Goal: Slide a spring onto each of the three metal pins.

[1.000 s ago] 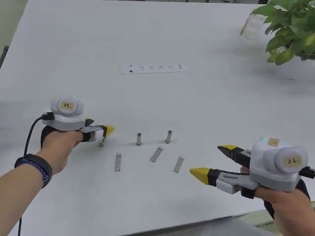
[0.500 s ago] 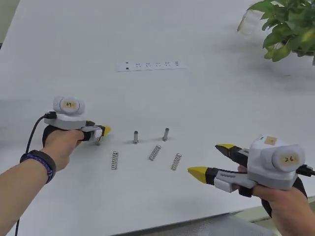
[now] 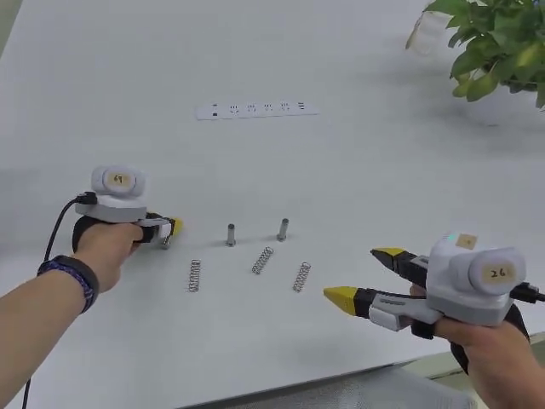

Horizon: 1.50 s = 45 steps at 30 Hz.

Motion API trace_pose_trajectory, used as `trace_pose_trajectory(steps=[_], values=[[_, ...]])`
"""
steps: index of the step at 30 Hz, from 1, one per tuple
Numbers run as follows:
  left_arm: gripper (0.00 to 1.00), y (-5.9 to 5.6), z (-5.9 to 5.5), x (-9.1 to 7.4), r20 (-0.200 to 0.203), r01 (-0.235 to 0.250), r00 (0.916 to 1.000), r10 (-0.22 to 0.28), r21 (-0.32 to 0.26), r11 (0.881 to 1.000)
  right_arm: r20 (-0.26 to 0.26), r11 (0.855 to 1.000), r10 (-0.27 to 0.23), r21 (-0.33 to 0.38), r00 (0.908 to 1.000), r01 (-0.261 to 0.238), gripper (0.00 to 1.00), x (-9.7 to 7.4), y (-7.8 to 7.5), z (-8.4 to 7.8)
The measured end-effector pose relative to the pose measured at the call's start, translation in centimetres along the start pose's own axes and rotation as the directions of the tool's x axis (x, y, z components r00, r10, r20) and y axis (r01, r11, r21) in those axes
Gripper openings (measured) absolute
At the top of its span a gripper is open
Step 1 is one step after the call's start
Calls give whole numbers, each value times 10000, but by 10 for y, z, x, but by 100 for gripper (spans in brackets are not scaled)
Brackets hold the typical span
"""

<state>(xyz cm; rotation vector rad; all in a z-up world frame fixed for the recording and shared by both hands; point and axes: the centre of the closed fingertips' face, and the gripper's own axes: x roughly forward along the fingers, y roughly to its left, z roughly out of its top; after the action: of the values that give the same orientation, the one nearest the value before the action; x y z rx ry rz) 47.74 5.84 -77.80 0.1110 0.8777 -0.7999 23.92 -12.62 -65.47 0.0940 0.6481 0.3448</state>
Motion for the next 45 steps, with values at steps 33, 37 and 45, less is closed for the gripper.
trace_pose_trajectory(steps=[33, 37, 45], values=[[0, -9, -12, -6, -478, -175, 9987, 202, 575, 9982, 102, 10000, 9, -6, 9999, -9, 63, 2, 0, 5], [0, -10, -10, -9, -377, -181, 9991, 202, 547, 9983, 90, 10000, 22, -15, 10000, -22, 63, 3, 1, 4], [0, -12, -8, -16, -259, -199, 9994, 213, 512, 9985, 148, 10000, 27, -21, 9999, -26, 63, 3, 1, 5]])
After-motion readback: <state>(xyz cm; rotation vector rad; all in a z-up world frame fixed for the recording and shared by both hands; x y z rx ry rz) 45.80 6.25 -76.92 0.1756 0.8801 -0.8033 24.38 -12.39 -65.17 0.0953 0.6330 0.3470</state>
